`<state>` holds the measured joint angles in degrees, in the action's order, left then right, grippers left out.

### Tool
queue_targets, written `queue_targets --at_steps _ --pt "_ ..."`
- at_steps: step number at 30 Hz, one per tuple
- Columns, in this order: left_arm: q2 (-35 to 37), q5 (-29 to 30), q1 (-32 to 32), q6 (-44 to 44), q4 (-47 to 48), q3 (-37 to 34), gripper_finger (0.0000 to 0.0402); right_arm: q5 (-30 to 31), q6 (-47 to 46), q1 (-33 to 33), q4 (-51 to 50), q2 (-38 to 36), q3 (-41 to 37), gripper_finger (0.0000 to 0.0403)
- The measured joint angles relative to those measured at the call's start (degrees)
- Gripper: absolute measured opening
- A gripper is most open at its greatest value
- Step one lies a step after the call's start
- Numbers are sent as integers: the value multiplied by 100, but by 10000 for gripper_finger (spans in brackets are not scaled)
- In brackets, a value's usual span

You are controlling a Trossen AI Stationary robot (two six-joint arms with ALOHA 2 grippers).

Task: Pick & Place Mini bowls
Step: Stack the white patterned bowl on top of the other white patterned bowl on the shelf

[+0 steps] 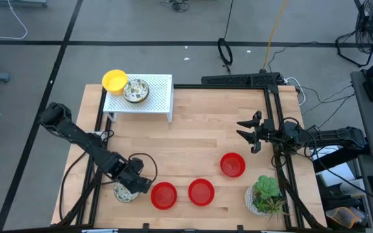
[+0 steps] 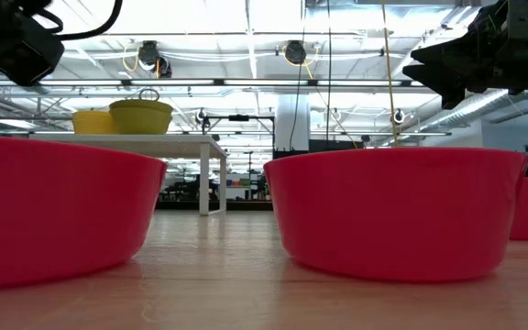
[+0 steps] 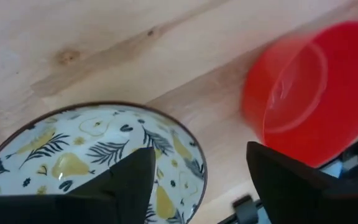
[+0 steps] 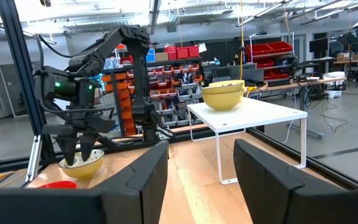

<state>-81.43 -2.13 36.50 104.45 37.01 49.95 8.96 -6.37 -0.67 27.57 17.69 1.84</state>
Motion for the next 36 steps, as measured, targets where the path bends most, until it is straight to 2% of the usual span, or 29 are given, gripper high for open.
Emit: queue_targets --at_steps 8,14,19,23,31,36 --pt "-171 75 -66 237 126 6 245 0 0 0 0 0 -1 169" --pt "-578 -359 -86 240 -33 4 225 -1 0 0 0 0 1 169" --pt "-754 -387 -86 203 -111 4 210 2 -1 0 0 0 0 169" --pt "-756 -388 -86 -8 -17 4 173 -1 0 0 0 0 1 169" --pt "-714 -559 -94 -610 185 42 43 -1 -1 0 0 0 0 169" --pt "-597 -529 -123 -1053 281 35 41 -1 -2 0 -2 0 1 169"
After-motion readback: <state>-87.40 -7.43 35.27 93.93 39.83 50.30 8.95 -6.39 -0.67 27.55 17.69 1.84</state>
